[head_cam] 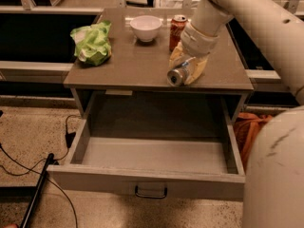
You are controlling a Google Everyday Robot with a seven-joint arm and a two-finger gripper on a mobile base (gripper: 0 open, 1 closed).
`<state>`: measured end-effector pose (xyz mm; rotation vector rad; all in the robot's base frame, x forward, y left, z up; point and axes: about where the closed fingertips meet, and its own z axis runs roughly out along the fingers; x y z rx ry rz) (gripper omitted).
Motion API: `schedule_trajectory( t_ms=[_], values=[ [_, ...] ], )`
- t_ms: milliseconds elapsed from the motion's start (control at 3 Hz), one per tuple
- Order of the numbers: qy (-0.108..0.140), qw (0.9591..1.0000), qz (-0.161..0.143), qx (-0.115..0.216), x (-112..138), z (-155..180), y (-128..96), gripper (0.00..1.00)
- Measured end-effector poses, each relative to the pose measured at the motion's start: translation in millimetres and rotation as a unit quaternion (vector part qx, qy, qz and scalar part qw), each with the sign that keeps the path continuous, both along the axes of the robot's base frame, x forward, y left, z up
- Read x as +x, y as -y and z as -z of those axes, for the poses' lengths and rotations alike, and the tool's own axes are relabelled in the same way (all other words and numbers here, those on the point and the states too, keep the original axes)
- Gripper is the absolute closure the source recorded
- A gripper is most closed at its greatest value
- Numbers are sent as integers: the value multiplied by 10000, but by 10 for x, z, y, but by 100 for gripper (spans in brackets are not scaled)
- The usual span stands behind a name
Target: Place redbull can into top drawer
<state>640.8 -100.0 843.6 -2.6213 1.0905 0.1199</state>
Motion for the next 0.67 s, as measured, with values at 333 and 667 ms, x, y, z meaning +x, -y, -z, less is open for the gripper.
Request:
schedule_trajectory(
  t_ms=[333,667],
  values=[
    [-237,9944,377,959,-282,-304,174,100],
    [-670,9725,1233,1860,-600,-640,446,100]
  ],
)
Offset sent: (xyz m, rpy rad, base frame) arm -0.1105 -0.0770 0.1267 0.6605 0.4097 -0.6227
